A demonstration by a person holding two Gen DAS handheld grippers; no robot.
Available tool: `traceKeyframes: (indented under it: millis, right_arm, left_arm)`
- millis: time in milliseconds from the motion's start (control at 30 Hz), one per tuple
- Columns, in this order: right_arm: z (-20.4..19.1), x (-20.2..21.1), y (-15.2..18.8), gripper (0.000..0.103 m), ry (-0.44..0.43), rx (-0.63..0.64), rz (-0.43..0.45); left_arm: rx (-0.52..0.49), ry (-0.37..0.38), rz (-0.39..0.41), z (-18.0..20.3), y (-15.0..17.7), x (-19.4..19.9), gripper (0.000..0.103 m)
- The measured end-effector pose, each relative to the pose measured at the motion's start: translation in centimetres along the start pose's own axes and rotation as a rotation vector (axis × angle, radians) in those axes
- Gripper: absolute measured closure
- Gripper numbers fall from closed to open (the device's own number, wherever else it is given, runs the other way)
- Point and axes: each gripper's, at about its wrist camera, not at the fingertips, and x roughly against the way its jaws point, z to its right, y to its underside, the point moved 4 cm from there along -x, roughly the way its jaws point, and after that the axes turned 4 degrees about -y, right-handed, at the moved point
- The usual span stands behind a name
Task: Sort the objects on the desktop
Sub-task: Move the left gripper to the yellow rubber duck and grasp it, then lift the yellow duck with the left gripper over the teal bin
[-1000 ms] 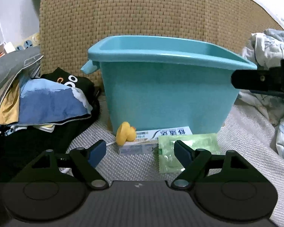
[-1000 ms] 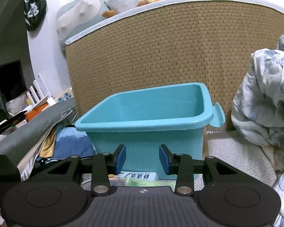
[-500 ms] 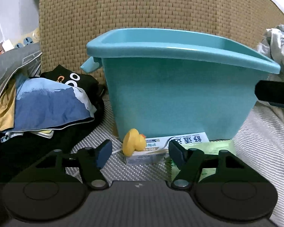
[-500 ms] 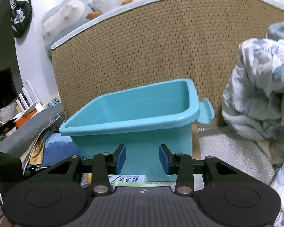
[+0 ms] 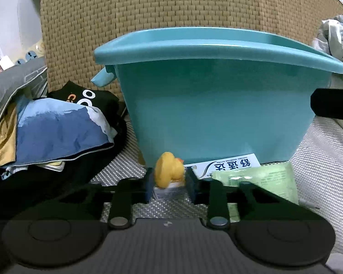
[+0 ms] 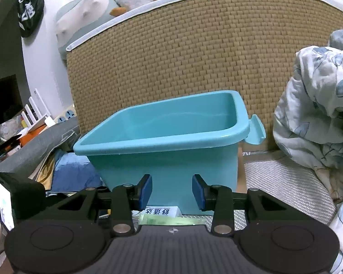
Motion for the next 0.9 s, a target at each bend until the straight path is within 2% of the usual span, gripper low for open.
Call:
traceKeyframes:
  millis: [100, 233, 667, 900]
  right_arm:
    - [-0.1, 0.0, 0.0, 0.06, -0.001, 0.009, 0.0]
    - [-0.2, 0.0, 0.1, 0.06, -0.003, 0.011, -0.001]
    - [-0.1, 0.2, -0.1, 0.06, 0.005, 0.014, 0.009]
    - [0.1, 0.2, -0.1, 0.06, 0.004, -0.01, 0.006]
  left_arm:
    - [0.002, 0.001, 0.009, -0.1, 0.0, 0.3, 0.086]
    - [-0.001, 0.015, 0.022, 0.0, 0.0, 0.9, 0.089]
    - [-0.002, 0.048, 0.066, 0.1, 0.0, 3.5, 0.09]
    - [-0.003, 0.068, 0.132, -1.2, -1.4, 7.8, 0.09]
